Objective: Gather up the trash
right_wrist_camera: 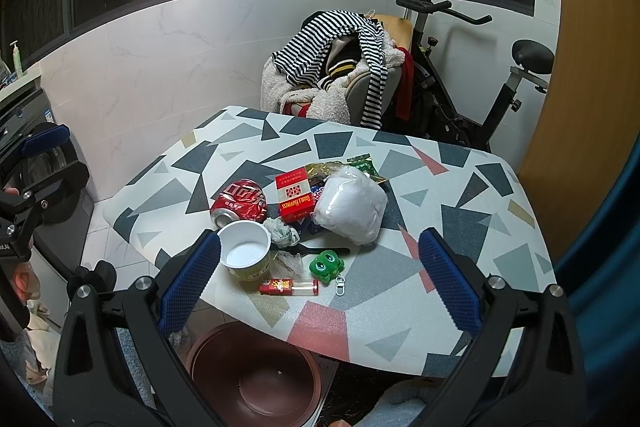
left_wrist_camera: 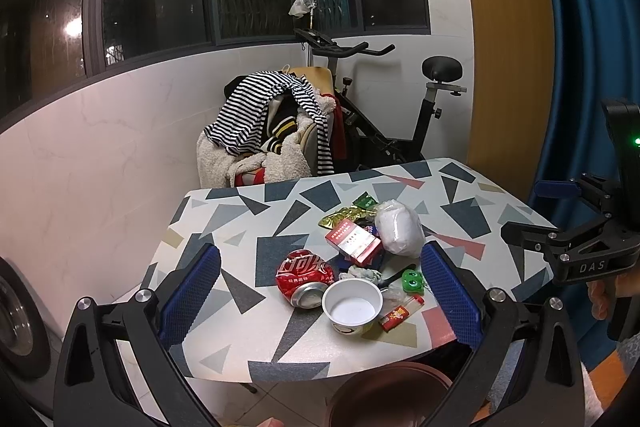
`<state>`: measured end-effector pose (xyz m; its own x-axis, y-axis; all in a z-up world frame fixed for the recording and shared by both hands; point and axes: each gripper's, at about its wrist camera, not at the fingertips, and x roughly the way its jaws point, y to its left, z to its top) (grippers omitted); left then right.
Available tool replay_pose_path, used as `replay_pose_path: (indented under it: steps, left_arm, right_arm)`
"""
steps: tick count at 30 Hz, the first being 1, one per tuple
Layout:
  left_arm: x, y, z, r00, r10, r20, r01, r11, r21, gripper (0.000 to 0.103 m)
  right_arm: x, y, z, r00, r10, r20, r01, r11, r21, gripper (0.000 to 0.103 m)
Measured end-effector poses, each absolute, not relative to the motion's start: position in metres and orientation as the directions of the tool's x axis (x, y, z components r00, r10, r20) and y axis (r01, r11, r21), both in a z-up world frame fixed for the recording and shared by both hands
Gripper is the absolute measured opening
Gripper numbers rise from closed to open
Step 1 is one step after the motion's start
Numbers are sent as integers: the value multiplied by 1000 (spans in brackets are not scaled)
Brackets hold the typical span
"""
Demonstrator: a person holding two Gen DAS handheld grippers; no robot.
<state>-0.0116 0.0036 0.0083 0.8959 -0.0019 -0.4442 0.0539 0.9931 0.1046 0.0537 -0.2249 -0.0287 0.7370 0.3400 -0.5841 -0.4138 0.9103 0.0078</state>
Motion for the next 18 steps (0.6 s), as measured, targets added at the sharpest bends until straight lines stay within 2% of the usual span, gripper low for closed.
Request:
replay_pose_path:
  steps: [12, 18]
  left_arm:
    - [-11, 2, 8, 895, -9, -446, 60, 993, 100, 98]
    - [-5, 3, 0, 878, -41, -478, 80, 995, 61, 98]
  right_arm:
    - [53, -226, -30, 737, 340, -585, -413, 911, 9, 97]
    - [55, -227, -32, 735, 335, -590, -405, 914, 14, 98]
